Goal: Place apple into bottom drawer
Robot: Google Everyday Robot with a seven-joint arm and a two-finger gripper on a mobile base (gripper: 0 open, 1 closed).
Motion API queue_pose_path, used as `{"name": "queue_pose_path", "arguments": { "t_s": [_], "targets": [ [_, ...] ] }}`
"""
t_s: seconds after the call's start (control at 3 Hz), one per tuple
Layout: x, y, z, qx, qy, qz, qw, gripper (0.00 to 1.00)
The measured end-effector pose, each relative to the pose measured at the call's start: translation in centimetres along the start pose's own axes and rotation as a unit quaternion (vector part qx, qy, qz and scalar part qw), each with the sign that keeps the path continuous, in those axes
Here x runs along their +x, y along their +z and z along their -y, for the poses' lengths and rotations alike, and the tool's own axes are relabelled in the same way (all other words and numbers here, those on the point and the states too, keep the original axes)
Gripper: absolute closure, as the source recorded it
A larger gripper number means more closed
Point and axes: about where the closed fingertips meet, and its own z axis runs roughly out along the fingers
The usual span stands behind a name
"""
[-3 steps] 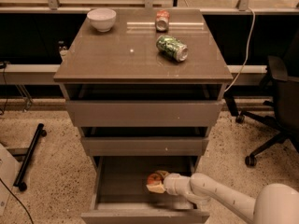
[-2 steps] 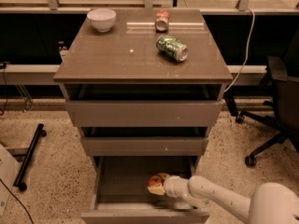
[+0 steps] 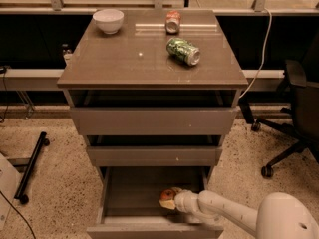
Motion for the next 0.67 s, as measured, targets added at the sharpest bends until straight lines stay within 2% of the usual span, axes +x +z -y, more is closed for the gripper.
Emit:
{"name": "queue_pose_path", "arguments": {
  "t_s": [0.67],
  "targets": [
    [3.7, 0.7, -0.2, 0.01, 0.054, -0.032, 0.998, 0.36]
  ]
}}
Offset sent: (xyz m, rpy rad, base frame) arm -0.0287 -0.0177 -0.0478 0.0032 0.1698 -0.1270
